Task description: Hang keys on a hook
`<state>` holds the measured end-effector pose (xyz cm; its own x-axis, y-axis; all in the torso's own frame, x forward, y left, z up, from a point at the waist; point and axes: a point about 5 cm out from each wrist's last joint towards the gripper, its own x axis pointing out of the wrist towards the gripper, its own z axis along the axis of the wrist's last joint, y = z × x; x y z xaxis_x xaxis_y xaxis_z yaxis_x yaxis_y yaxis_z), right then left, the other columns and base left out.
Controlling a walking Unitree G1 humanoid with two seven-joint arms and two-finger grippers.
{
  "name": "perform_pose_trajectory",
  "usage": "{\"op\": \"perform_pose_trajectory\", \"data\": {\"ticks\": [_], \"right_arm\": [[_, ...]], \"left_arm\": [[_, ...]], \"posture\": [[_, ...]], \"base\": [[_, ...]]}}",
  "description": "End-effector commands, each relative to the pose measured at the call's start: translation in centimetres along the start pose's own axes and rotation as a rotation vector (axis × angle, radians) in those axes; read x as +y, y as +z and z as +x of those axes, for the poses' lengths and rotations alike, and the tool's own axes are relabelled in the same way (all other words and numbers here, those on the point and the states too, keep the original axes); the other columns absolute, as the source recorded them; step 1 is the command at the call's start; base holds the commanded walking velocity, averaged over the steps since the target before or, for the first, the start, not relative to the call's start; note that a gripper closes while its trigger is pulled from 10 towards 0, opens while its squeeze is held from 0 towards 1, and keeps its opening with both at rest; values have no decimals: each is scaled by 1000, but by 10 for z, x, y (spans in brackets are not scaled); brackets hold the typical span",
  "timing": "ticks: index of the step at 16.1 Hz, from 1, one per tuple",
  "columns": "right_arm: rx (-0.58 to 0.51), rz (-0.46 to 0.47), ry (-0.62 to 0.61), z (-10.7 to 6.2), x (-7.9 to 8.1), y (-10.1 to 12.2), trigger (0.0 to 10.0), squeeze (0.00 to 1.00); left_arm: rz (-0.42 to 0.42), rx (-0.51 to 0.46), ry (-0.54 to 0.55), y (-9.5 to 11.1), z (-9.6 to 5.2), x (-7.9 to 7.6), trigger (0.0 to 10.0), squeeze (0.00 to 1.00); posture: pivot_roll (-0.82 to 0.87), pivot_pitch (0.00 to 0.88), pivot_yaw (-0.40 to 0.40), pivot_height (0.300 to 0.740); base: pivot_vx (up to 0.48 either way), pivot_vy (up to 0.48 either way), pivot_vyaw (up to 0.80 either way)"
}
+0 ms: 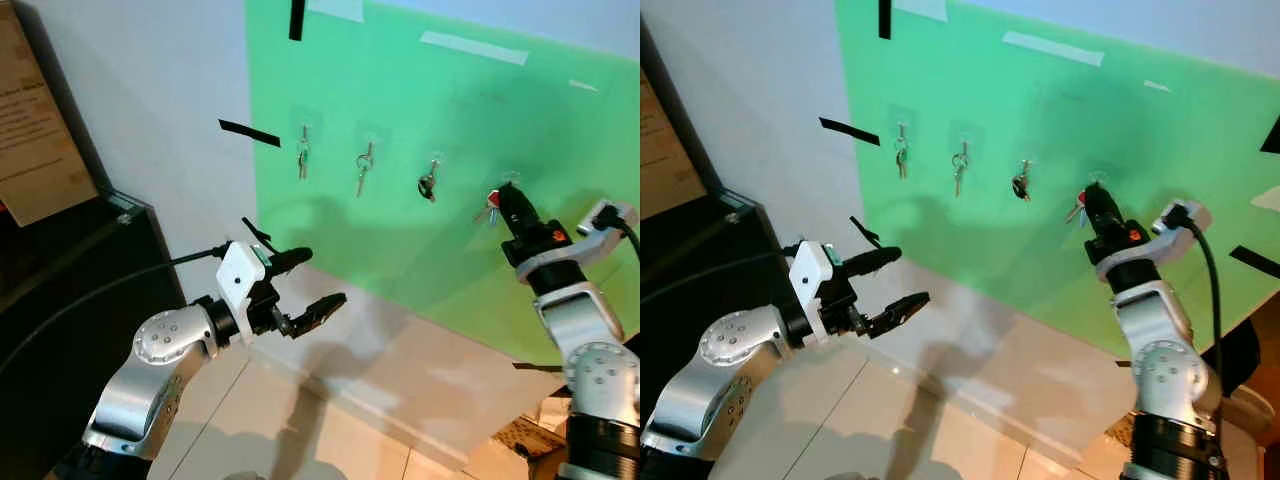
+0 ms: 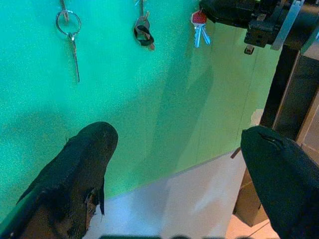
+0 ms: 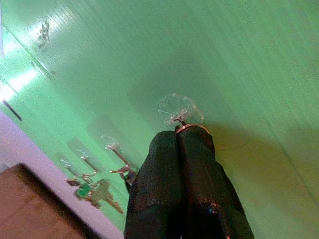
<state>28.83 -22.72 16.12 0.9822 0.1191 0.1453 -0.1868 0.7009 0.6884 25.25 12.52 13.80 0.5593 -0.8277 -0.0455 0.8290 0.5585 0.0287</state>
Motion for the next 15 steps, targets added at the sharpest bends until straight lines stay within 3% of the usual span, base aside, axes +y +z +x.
{"op": "perform_pose_trajectory", "data": {"ticks": [1,2,3,5,9,13,15], "right_arm": [[4,46,-139,-12,-27,3,10000,0],[-34,137,-129,-13,-28,8,10000,0],[-23,160,-148,-15,-31,9,10000,0],[35,128,-186,-16,-36,4,10000,0],[78,-30,-91,-11,-18,2,10000,0],[-18,-39,29,-9,-3,20,10000,0],[-56,-40,161,-13,13,29,10000,0]], "left_arm": [[3,12,0,1,1,1,10000,141],[3,11,1,1,1,1,10000,137],[2,11,1,1,1,0,10000,137],[1,11,0,2,2,-1,10000,141],[5,14,2,3,2,-1,10000,141],[10,14,5,4,2,-1,10000,137],[10,14,4,4,3,-1,10000,141]], "posture": [[-80,0,-31,740],[-83,0,-28,740],[-85,0,-28,740],[-85,0,-27,740],[-85,0,-27,740],[-87,0,-28,740],[-91,0,-29,740]], "base": [[0,0,0],[0,0,0],[0,0,0],[0,0,0],[0,0,0],[0,0,0],[0,0,0]]}}
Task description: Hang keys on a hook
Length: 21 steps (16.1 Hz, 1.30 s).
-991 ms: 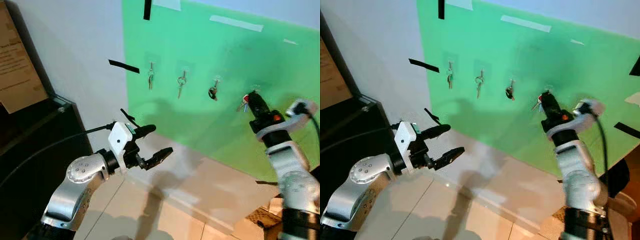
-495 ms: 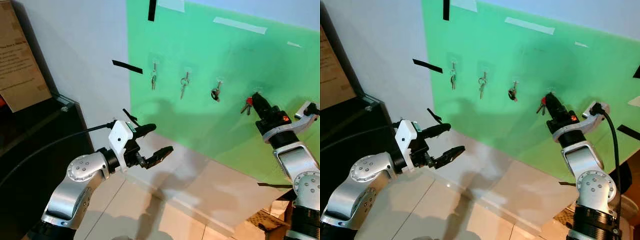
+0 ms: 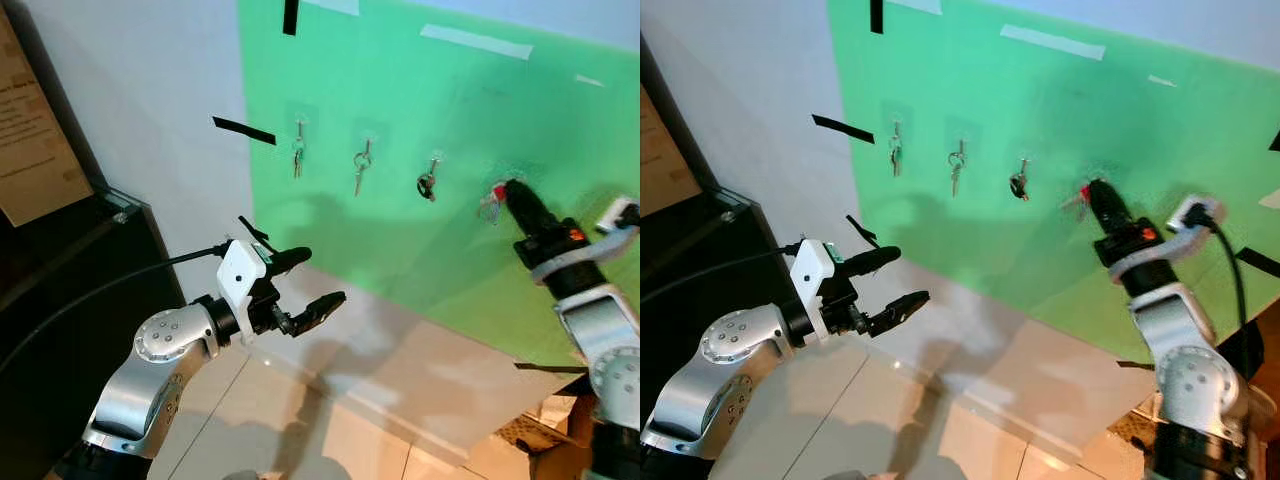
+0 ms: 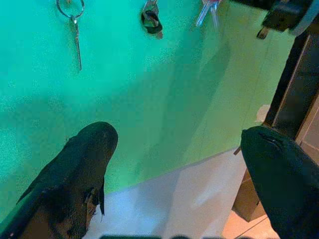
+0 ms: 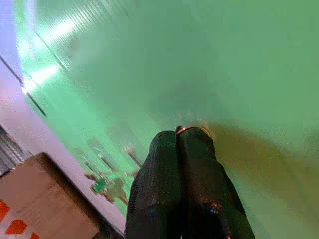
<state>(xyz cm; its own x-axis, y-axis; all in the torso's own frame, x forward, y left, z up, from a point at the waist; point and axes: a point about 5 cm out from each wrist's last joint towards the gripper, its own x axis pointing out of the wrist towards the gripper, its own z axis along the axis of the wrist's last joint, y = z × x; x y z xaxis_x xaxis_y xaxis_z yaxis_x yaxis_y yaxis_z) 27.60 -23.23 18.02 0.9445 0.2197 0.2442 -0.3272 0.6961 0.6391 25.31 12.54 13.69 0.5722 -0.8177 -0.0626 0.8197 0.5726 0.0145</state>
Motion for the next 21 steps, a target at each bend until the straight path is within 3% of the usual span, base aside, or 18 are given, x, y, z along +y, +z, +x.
{"op": "perform_pose_trajectory", "data": {"ticks": [1,4,9,12,15,21], "right_arm": [[-57,-13,31,-3,4,13,10000,0],[-45,-8,98,-5,11,13,10000,0],[53,-26,75,-8,6,0,10000,0],[143,-80,-29,-12,-9,-12,10000,0],[147,-119,-188,-14,-29,-14,10000,0],[126,-121,-133,-9,-21,-15,10000,0]], "left_arm": [[25,-5,-11,5,3,-1,10000,141],[22,-7,-10,5,3,-1,10000,137],[20,-6,-8,4,2,-3,10000,141],[18,-3,-10,3,1,-2,10000,137],[16,2,-11,1,0,-3,10000,141],[16,8,-6,-1,-1,-1,10000,137]], "posture": [[-91,0,-29,740],[-92,0,-32,740],[-90,0,-32,740],[-92,0,-28,740],[-89,0,-30,740],[-84,0,-31,740]], "base": [[0,0,0],[0,0,0],[0,0,0],[0,0,0],[0,0,0],[0,0,0]]}}
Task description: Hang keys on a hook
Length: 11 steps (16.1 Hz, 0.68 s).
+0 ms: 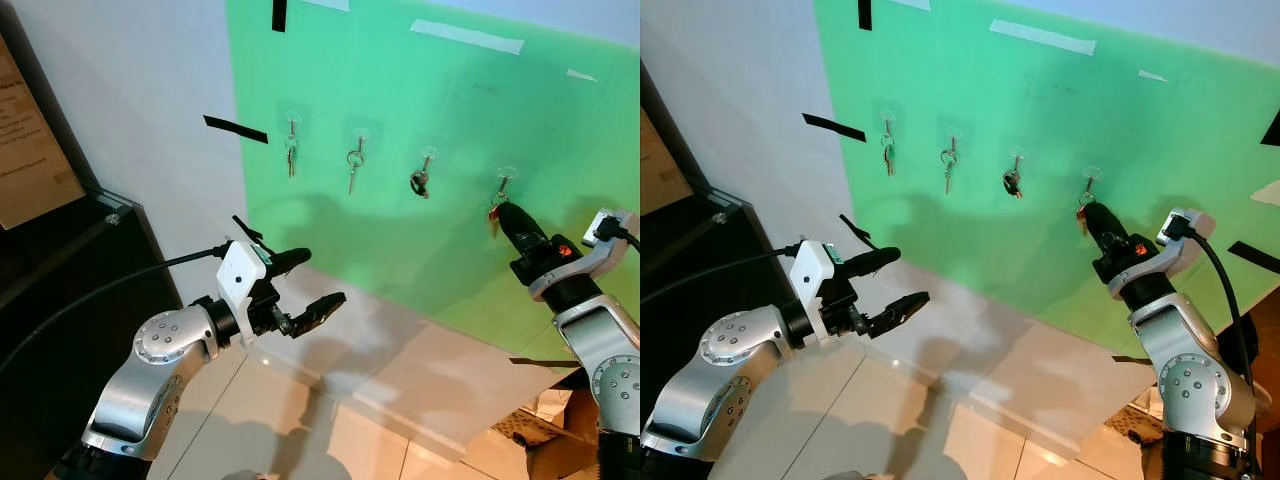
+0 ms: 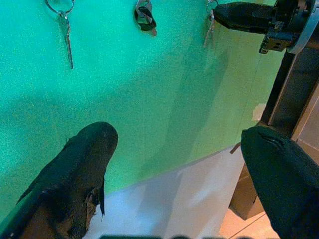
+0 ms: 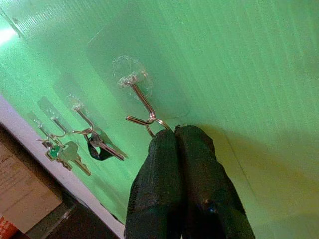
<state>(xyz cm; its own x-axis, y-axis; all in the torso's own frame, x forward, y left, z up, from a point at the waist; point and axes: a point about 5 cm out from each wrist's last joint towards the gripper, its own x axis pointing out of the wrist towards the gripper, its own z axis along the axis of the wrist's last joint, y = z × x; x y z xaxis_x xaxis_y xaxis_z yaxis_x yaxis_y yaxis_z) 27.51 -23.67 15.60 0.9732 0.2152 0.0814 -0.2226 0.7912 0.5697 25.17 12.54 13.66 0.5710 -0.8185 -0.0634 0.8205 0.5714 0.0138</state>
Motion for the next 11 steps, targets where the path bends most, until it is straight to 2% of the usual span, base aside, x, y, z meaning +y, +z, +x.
{"op": "perform_pose_trajectory", "data": {"ticks": [1,6,7,8,11], "right_arm": [[1,-7,-28,-2,-4,-1,10000,0],[-13,8,-36,0,-4,1,10000,0],[-16,29,-22,0,-2,-1,10000,957],[-19,35,-21,0,-2,-1,10000,1000],[-21,37,-16,-1,-2,0,10000,1000]], "left_arm": [[17,7,-5,0,0,0,10000,137],[21,5,-8,1,2,1,10000,141],[22,4,-9,2,2,1,10000,137],[22,4,-9,2,2,1,10000,137],[22,3,-10,2,2,0,10000,141]], "posture": [[-84,0,-31,740],[-85,0,-31,740],[-84,0,-32,740],[-85,0,-32,740],[-87,0,-31,740]], "base": [[0,0,0],[0,0,0],[0,0,0],[0,0,0],[0,0,0]]}}
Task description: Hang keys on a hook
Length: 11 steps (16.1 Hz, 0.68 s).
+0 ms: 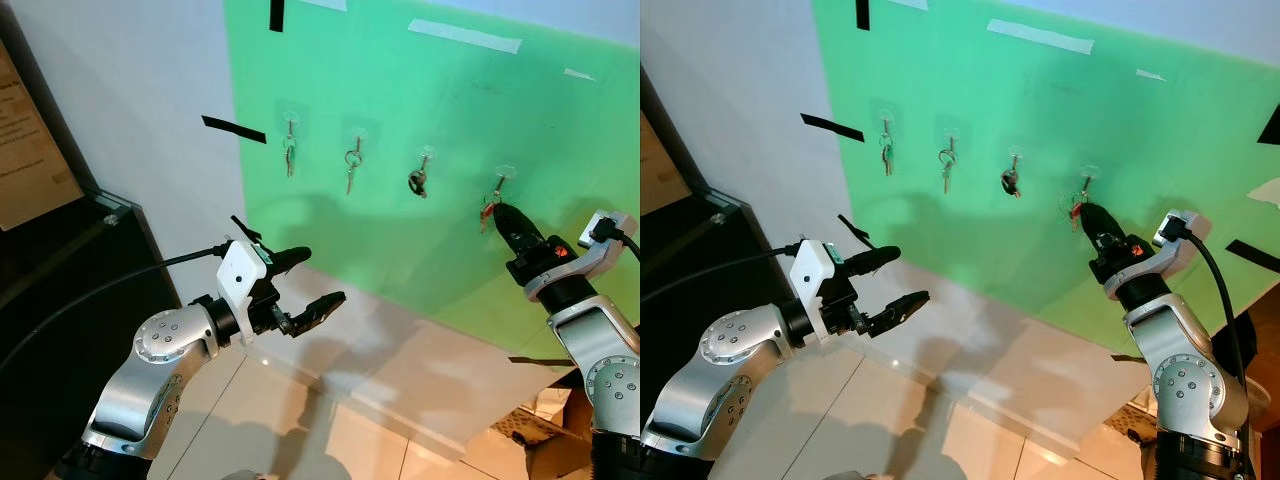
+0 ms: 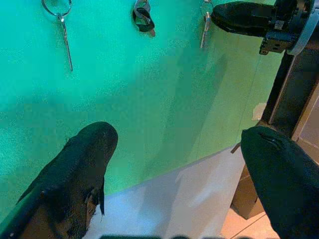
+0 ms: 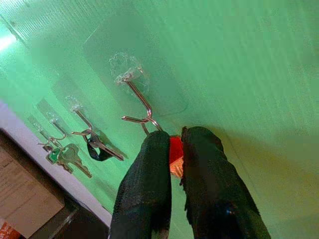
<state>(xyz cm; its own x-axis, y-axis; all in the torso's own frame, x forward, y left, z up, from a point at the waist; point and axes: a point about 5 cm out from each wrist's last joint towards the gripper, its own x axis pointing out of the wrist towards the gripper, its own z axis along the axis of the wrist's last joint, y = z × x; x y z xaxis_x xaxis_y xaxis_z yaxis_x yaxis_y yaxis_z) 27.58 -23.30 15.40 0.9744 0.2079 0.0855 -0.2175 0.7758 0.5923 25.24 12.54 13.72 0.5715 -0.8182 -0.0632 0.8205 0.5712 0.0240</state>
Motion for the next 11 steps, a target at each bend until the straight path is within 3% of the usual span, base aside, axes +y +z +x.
{"op": "perform_pose_trajectory", "data": {"ticks": [1,5,6,7,11], "right_arm": [[-14,10,-12,-2,-3,3,10000,1000],[16,-24,54,-11,0,-2,10000,1000],[44,-82,15,-13,-5,-8,10000,1000],[76,-207,-73,-17,-16,-17,10000,1000],[72,-317,-197,-27,-21,-26,10000,1000]], "left_arm": [[12,3,-11,2,2,0,10000,141],[12,1,-10,2,1,-3,10000,141],[10,4,-6,2,0,-3,10000,141],[10,18,36,-1,-5,-1,10000,137],[32,74,215,-17,-23,10,10000,137]], "posture": [[-87,0,-31,740],[-85,0,-35,740],[-85,0,-34,740],[-83,0,-36,740],[-73,0,-39,740]], "base": [[0,0,0],[0,0,0],[0,0,0],[0,0,0],[0,0,0]]}}
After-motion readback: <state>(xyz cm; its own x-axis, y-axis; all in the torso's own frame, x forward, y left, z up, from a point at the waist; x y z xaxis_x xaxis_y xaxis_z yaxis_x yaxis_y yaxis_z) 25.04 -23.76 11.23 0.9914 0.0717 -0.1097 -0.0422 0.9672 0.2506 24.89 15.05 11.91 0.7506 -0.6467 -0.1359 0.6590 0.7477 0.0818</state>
